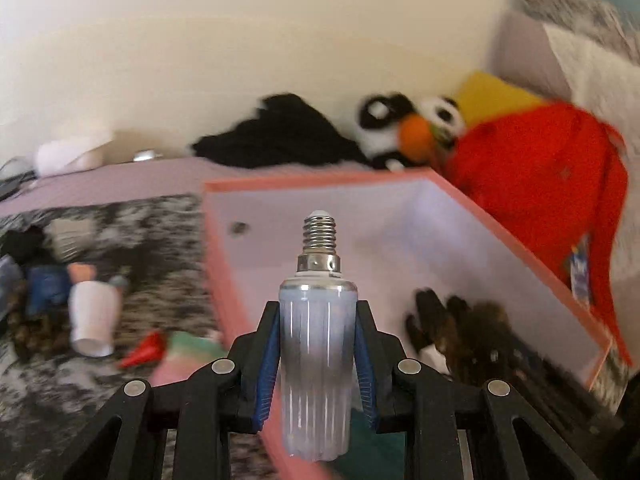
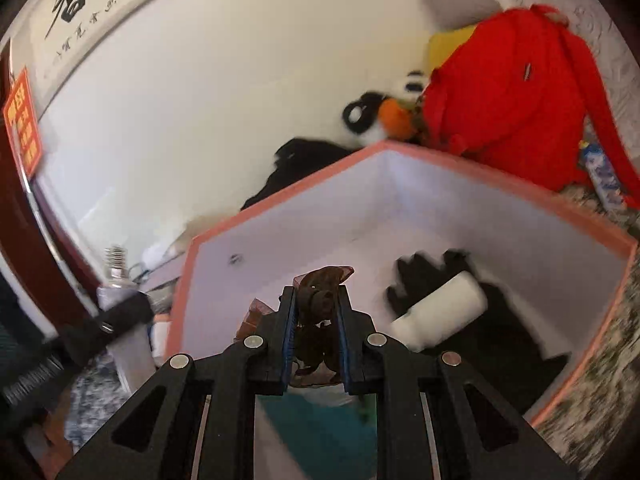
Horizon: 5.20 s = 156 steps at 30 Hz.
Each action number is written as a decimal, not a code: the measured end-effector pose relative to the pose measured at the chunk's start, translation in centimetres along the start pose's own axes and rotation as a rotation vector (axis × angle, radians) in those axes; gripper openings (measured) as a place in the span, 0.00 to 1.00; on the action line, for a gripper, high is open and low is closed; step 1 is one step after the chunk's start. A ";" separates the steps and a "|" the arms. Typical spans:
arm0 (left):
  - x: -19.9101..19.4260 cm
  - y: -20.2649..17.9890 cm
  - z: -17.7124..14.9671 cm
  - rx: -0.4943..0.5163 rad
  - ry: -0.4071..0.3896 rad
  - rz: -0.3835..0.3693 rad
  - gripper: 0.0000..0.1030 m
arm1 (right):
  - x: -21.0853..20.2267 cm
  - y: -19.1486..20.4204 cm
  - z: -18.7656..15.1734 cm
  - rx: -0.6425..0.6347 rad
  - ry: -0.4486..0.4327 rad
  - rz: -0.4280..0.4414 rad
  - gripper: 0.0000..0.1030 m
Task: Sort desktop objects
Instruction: 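Carry the bulb and brown bundle into the pink box and open both tools, then move both tools back over the remaining table objects, then grasp the pink-green squeeze pouch with the right tool while the left tool grasps the white ribbed cup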
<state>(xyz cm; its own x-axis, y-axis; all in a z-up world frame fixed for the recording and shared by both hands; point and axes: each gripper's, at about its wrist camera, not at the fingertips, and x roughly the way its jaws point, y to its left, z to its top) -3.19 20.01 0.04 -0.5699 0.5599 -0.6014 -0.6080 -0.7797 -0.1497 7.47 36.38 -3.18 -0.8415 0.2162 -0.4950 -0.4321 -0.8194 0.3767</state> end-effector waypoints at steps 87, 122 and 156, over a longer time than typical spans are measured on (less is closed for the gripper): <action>-9.5 17.7 -5.0 -0.275 -0.062 0.490 0.99 | 4.9 13.2 -5.3 -0.212 -0.165 0.049 0.99; -6.4 21.7 -3.7 -0.463 0.060 0.477 0.99 | 9.2 20.0 -9.5 -0.685 -0.005 0.076 0.97; 11.6 22.4 -1.6 -0.398 0.320 0.301 0.90 | 15.4 16.3 -8.1 -0.410 0.317 0.079 0.16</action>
<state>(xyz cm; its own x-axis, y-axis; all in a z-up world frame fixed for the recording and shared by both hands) -22.50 8.55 -11.55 -0.4528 0.2335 -0.8605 -0.1557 -0.9710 -0.1815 -9.94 22.06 -10.99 -0.7000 0.0258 -0.7137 -0.1553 -0.9809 0.1168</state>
